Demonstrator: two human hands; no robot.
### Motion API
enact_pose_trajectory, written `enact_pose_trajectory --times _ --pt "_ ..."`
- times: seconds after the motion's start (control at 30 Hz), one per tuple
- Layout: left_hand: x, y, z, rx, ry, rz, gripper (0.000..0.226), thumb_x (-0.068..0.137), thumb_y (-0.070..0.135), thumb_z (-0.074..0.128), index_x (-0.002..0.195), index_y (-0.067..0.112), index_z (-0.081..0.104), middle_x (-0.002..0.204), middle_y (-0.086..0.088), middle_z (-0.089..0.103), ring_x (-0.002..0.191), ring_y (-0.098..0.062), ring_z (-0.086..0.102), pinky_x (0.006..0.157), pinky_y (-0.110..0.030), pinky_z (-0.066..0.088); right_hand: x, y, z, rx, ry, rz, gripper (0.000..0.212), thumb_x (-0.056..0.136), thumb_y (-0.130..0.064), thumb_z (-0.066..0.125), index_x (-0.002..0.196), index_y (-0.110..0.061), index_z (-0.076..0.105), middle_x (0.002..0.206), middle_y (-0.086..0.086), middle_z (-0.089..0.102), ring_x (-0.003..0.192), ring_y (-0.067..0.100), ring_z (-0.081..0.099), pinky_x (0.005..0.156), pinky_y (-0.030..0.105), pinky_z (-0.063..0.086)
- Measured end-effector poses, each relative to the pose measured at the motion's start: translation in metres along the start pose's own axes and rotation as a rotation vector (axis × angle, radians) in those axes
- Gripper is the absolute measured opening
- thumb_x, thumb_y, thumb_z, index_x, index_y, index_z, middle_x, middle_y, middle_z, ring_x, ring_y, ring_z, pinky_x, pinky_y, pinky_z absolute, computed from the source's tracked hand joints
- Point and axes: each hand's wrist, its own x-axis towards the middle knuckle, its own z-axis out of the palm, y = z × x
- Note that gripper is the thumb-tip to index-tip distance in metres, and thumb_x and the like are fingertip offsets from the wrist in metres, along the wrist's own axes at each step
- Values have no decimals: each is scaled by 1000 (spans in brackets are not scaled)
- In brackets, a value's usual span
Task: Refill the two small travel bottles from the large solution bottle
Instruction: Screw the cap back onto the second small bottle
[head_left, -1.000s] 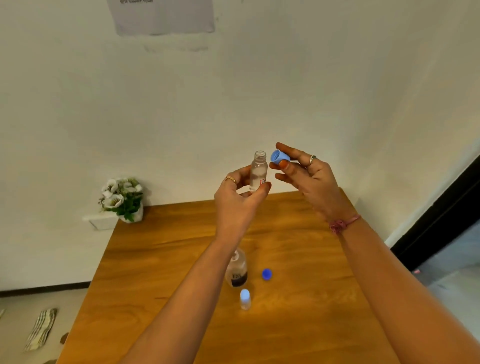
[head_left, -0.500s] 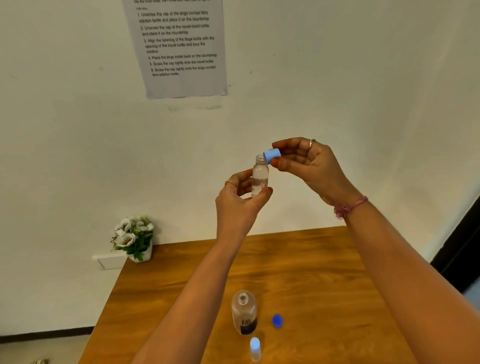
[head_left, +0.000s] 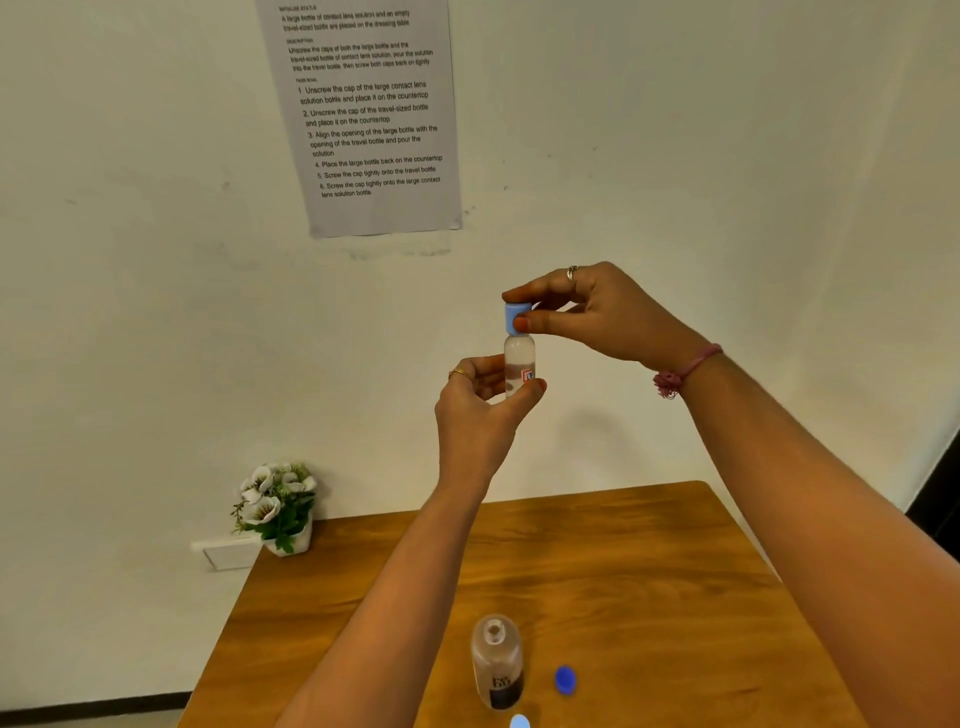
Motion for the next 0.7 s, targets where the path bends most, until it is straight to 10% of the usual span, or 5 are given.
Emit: enact_pose_trajectory --times 0.3,0.5,0.7 --pt "0 -7 2 -1 10 -3 38 74 22 79 105 21 57 102 4 66 95 -10 63 83 -21 50 -7 8 12 125 115 116 44 72 -49 67 111 -28 59 106 -13 64 94 0 62 76 12 48" --pt "2 -9 3 1 16 0 39 74 20 79 105 22 56 98 8 63 90 -5 61 76 -13 46 -13 15 11 297 49 67 29 94 -12 53 123 -13 57 115 1 66 110 9 60 90 20 48" --pt "3 -12 5 0 23 -3 38 74 21 79 104 22 56 98 7 64 92 -8 62 76 -14 46 -11 15 18 288 196 134 35 79 -30 70 112 -23 61 95 -4 66 93 11 63 90 29 52"
